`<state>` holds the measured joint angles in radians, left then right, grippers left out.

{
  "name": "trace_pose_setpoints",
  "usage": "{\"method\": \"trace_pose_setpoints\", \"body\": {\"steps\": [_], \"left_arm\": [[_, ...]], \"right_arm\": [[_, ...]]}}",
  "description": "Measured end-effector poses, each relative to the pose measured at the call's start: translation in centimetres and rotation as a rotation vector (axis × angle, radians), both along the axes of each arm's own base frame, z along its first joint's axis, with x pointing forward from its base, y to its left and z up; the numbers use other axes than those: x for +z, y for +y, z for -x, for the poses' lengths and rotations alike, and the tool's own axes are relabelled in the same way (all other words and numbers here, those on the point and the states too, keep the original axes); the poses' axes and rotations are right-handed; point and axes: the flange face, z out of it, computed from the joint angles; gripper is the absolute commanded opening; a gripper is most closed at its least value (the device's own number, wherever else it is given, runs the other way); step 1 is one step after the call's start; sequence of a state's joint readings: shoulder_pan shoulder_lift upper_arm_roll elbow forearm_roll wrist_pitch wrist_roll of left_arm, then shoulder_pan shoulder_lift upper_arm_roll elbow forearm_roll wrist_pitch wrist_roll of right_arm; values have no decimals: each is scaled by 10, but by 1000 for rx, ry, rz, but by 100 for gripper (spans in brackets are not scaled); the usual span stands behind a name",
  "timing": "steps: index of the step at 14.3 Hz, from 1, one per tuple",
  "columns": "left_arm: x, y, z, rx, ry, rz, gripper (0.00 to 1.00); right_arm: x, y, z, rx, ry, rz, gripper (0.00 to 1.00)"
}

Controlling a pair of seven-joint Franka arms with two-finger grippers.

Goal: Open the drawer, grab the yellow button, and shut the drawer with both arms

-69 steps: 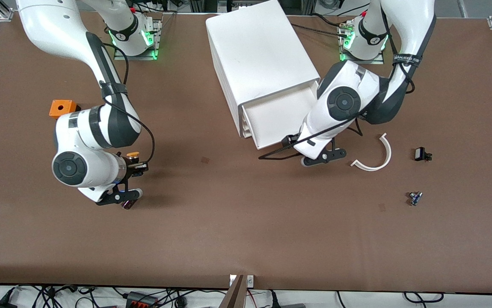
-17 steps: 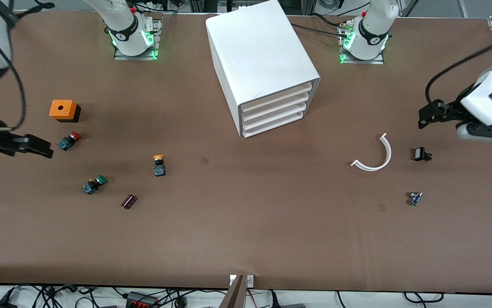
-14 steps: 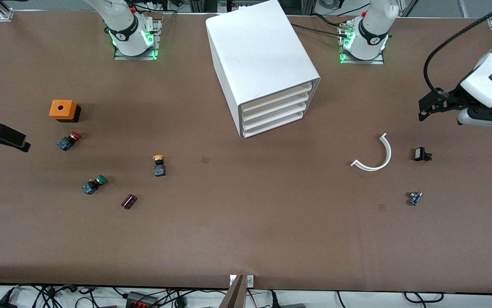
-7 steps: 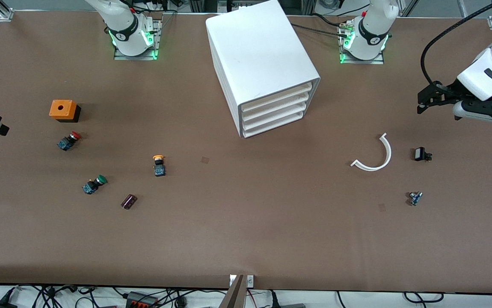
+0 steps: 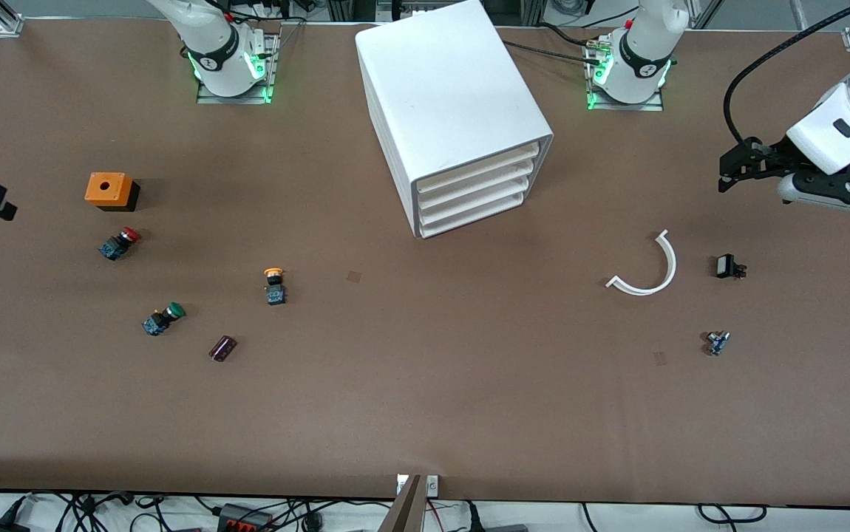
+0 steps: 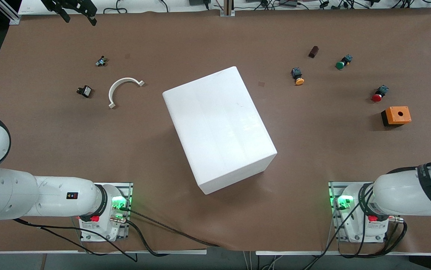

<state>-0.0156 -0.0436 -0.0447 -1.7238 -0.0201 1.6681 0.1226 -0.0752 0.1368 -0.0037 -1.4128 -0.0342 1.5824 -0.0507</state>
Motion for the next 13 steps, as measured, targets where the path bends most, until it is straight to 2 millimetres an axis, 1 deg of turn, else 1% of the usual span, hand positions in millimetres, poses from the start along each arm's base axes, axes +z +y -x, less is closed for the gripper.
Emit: {"method": "trace_pose_setpoints", "body": {"steps": [2,4,13], "left_arm": [[0,0,0,0,0,0,100],[0,0,0,-1,1,0,100],[1,-1,0,-2,1,0,100]], "right_arm": [[2,7,6,12,0,2,100],[6,5,10,9,-7,3,100],[6,5,10,7,-13,8,100]]}}
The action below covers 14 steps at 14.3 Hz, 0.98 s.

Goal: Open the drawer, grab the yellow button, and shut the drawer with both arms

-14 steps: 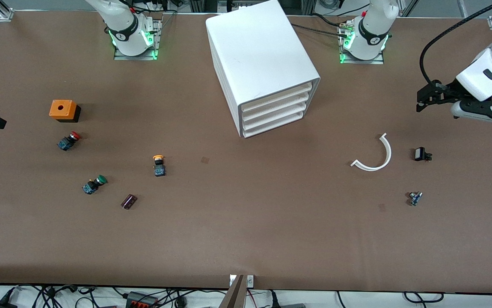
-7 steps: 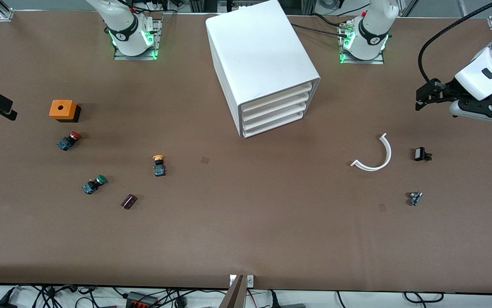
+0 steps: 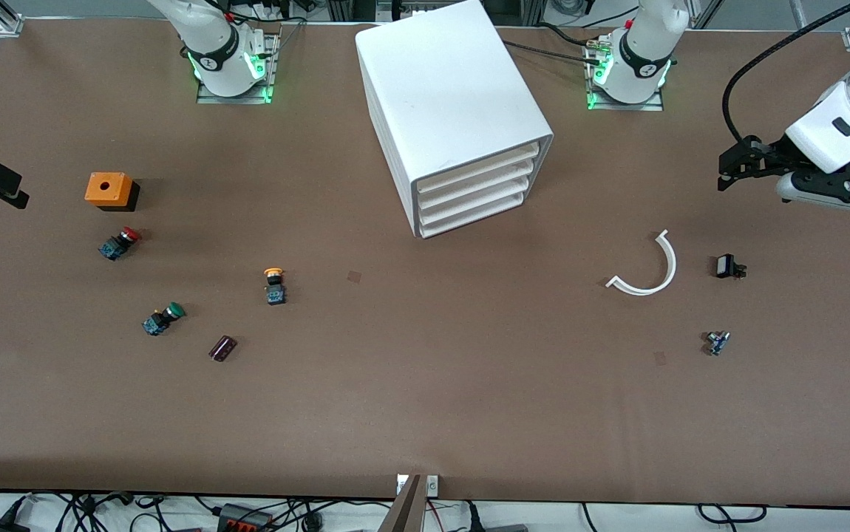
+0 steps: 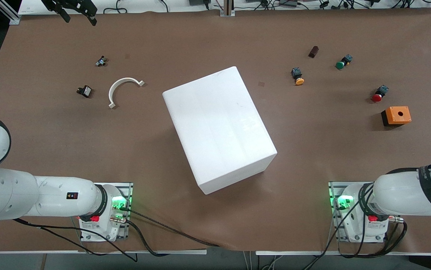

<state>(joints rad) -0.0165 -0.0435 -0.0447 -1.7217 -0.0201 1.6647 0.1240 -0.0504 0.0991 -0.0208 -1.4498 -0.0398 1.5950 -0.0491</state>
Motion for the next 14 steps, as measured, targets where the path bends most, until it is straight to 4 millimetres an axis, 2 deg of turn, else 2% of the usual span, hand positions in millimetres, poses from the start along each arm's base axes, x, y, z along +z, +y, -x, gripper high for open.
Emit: {"method": "trace_pose_setpoints", "body": {"steps": [5,11,14], "left_arm": [[0,-1,0,-1,1,0,100],[0,-1,0,-2,1,0,100],[1,-1,0,-2,-2,0,100]], "right_arm": [[-3,4,2,7,2,0,100],[-11,4,30,7,-9,0,100],[-14,2,33,4,-3,-1,100]]}}
